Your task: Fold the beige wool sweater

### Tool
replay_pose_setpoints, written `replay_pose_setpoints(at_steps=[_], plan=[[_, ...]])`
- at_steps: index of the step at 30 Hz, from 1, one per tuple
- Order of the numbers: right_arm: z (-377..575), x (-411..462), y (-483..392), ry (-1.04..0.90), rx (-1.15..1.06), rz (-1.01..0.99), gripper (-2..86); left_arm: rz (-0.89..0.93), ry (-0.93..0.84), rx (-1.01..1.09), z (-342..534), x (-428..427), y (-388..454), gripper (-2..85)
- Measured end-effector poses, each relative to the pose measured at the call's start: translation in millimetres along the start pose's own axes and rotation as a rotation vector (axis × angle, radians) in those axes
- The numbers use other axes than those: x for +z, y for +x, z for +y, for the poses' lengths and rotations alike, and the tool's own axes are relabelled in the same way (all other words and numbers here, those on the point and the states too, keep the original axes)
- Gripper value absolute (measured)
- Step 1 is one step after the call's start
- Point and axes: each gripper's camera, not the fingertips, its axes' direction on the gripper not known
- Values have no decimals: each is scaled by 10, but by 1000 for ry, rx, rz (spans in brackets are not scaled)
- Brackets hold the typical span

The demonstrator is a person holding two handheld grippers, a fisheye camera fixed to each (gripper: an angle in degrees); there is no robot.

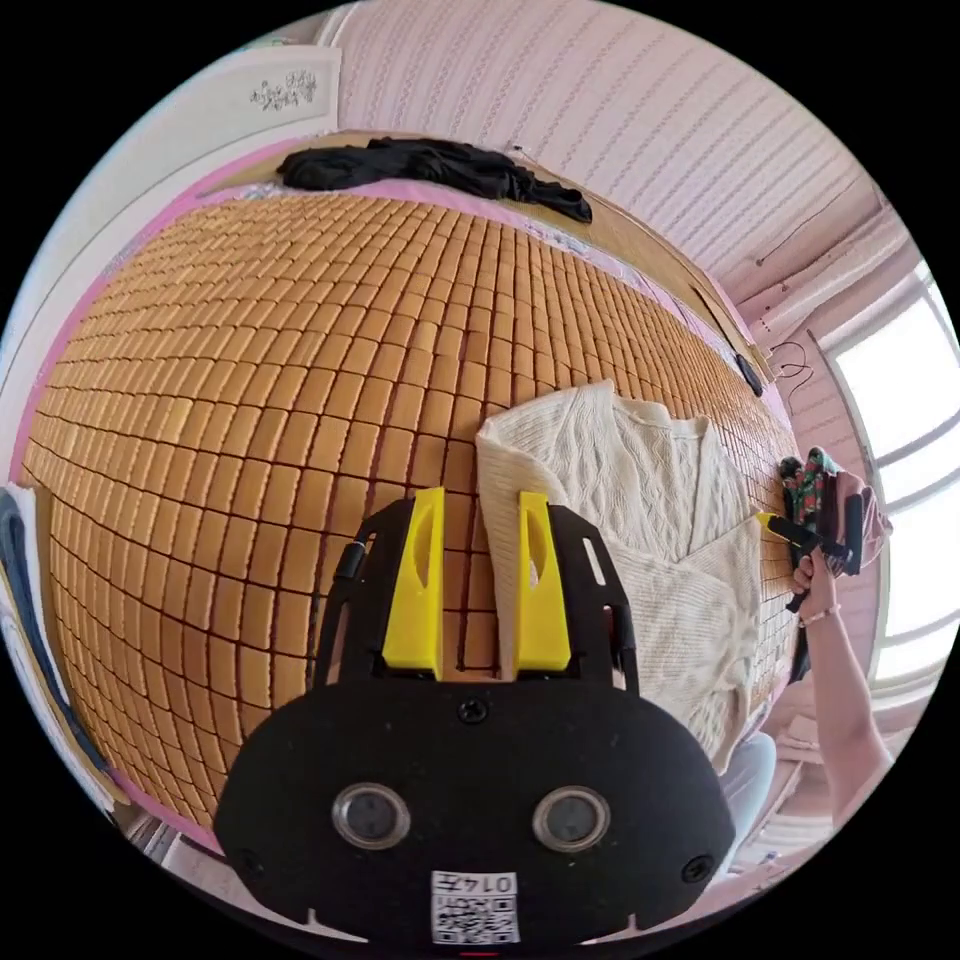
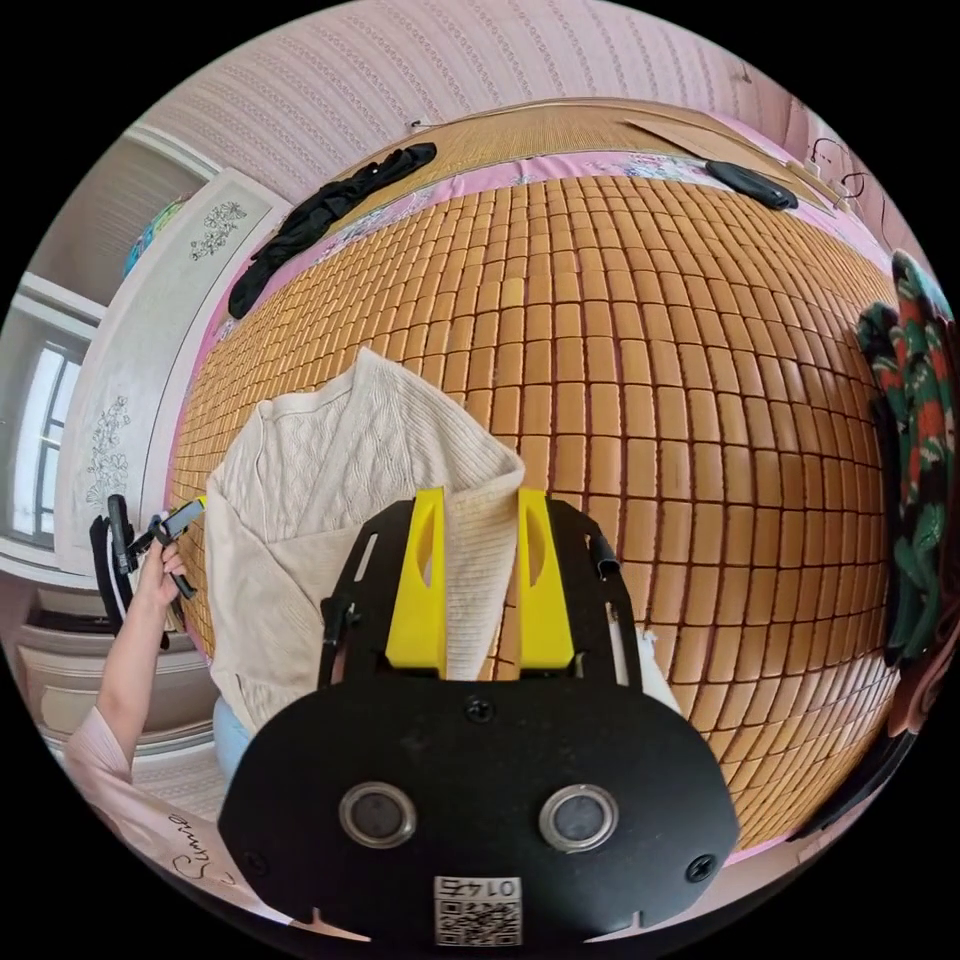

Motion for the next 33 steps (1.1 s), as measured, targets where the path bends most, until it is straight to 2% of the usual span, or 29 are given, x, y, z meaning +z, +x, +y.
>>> replay_pose_setpoints(at_steps=[4,6,8,10,14,18,20,23,24,26,29,33], plan=[[-9,75,65,-26,19,20,25,236,-50,-116,-116,124,-293,9],[14,25,67,-11,1,-3,16,264,-36,-140,-117,80,-393,-2],[156,-209,-12,118,-57,36,12,308,23,-127,-85,-66,-456,-7],[342,-407,-125,204,-143,63,11,439,98,-58,13,-358,-473,-9],[1090,-862,-239,343,-338,2,9,543,157,127,420,-866,-382,-10],[1897,-1066,-92,328,-413,-71,8,504,126,311,1312,-1317,-380,-10],[2305,-919,105,186,-349,-147,8,461,79,318,1730,-1343,-436,-10],[2593,-499,347,-10,-192,-168,7,363,2,152,2307,-1100,-637,-10],[2620,-420,375,-46,-167,-149,7,294,-22,51,2484,-995,-738,-10],[2681,-226,427,-124,-95,-47,4,306,-15,-18,2671,-950,-806,-10],[2724,-243,411,-102,-42,-48,1,290,25,12,2797,-1082,-610,-10],[2807,-275,284,-39,-2,-124,0,157,37,228,2886,-1140,106,-10]])
